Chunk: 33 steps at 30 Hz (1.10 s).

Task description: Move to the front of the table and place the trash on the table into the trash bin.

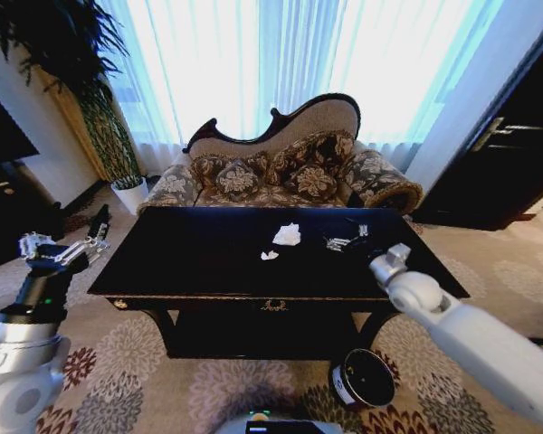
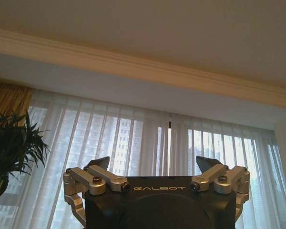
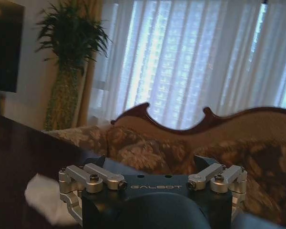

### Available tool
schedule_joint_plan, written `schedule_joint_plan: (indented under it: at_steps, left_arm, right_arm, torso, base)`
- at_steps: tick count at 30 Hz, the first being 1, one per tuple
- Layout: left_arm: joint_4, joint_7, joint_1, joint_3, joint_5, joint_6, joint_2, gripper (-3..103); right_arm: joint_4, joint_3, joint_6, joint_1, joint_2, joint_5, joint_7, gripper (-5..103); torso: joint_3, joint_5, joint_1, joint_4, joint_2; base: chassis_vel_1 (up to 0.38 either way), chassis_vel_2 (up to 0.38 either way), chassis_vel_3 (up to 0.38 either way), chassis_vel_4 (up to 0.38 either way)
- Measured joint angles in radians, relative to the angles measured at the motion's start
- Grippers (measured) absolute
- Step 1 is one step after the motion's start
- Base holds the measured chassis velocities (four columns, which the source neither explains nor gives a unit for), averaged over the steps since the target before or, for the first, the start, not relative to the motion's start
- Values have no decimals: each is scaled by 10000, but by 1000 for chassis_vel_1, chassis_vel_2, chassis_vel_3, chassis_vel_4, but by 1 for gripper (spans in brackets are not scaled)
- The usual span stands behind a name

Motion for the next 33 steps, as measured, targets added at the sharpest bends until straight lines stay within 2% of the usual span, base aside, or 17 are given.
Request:
schedule_joint_plan:
  at_steps: [1, 4, 6, 9, 14, 17, 21, 26, 33]
  left_arm:
    - [25, 4, -15, 31, 43, 6, -18, 100]
    - [52, 12, -25, 38, 81, 8, -17, 100]
    - [65, 17, 1, -7, 94, 9, -9, 100]
    - [27, 17, 48, -70, 85, -4, -9, 100]
    - [-125, 19, 166, -228, 9, -38, -13, 100]
    - [-190, 19, 197, -265, 4, -66, -33, 100]
    - [-201, 19, 192, -204, 33, -67, -127, 100]
    - [10, 21, 101, -199, 27, -89, -76, 100]
    - [219, 94, 76, -195, 204, -325, -113, 100]
  right_arm:
    - [-57, -601, -148, 659, -6, 241, -28, 100]
    - [-68, -1169, -359, 1231, -6, 513, -53, 100]
    - [-109, -2079, -589, 1934, 8, 692, -163, 100]
    - [-166, -2618, -600, 2291, 75, 698, -230, 100]
    - [-183, -3669, -655, 3167, 492, 1277, -325, 100]
    - [-368, -4743, -788, 4262, 846, 2018, -404, 100]
    - [-740, -5479, -805, 4918, 1152, 1970, -284, 100]
    - [-1746, -6555, -848, 5708, 1608, 1172, -149, 100]
    - [-2296, -6784, -972, 5817, 1787, 942, -110, 100]
  torso:
    - [1, 3, 1, 0, -1]
    - [1, 3, 1, -1, -1]
    - [1, 4, 0, -3, -1]
    - [0, 3, 0, -2, 0]
    - [0, 5, 0, -3, -1]
    - [-1, 3, 0, -3, 0]
    - [0, 2, 0, 1, 1]
    - [1, 5, 0, -2, 1]
    - [0, 2, -1, -1, 1]
  base:
    - [0, 0, 0, 0]
    - [0, 0, 0, 0]
    - [0, 0, 0, 0]
    - [0, 0, 0, 0]
    - [0, 0, 0, 0]
    - [0, 0, 0, 0]
    - [0, 0, 0, 0]
    - [0, 0, 0, 0]
    - [0, 0, 0, 0]
